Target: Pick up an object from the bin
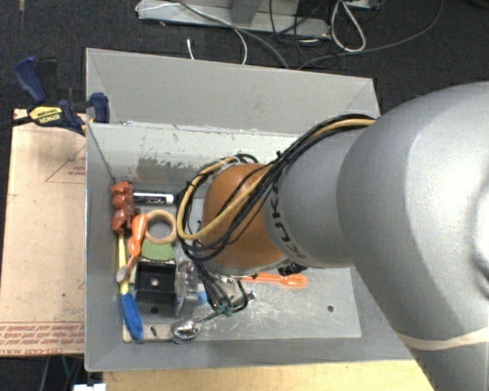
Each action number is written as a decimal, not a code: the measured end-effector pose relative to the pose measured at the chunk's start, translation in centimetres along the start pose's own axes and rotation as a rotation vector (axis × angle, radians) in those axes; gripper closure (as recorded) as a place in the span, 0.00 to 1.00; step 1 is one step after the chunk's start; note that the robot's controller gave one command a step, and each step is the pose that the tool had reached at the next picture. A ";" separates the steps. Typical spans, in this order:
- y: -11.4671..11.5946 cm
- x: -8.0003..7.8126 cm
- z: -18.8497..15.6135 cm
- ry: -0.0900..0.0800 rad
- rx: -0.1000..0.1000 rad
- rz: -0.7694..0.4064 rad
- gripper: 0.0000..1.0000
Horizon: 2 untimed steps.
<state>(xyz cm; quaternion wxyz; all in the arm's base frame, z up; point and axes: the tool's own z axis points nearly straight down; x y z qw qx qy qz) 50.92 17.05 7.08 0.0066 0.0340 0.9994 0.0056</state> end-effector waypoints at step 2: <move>-0.1 0.1 -1.0 0.002 0.001 0.000 1.00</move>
Offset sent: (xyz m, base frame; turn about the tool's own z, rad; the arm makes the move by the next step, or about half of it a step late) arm -0.0001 0.0000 0.0260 -0.0001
